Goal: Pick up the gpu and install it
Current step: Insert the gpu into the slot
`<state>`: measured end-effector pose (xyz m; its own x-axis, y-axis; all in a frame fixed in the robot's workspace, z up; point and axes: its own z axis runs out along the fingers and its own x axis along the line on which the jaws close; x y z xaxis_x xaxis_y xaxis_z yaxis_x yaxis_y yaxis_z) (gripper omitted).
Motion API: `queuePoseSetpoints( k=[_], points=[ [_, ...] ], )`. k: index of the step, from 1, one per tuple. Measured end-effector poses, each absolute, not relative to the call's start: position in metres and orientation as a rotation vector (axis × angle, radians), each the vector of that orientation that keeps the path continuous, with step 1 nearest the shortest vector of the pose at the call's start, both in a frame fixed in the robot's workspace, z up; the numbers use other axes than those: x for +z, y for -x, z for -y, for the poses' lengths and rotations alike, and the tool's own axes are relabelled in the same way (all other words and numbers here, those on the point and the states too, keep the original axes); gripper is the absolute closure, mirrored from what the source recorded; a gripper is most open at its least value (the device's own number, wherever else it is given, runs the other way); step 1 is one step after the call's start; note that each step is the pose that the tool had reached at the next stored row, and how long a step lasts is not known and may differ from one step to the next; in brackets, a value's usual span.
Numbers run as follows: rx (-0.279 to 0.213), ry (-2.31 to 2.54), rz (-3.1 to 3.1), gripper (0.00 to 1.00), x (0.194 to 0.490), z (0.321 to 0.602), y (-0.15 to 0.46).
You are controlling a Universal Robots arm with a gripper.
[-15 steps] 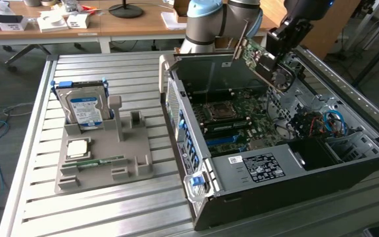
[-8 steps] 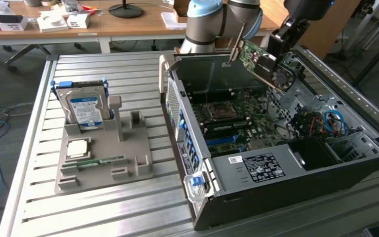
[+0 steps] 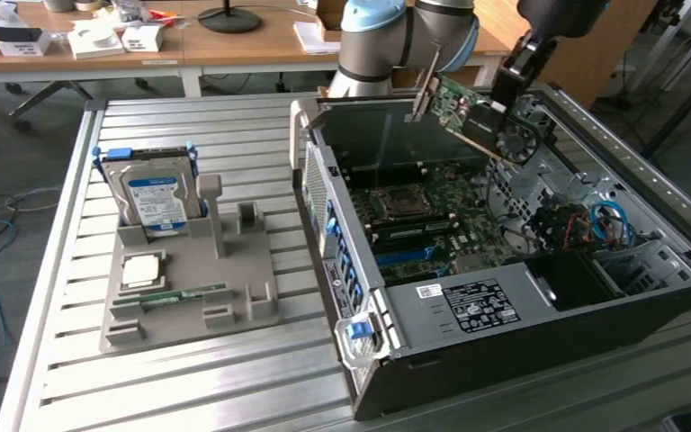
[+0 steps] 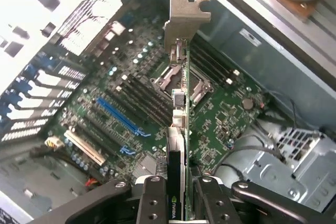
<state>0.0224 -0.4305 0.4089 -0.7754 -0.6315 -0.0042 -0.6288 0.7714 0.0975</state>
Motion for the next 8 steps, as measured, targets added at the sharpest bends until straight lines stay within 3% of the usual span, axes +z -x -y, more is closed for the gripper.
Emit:
queuePoseSetpoints(
  k=[8],
  points=[
    [-0.141, -1.249, 2.840, 0.74, 0.4081, 0.4305, -0.0224]
  ],
)
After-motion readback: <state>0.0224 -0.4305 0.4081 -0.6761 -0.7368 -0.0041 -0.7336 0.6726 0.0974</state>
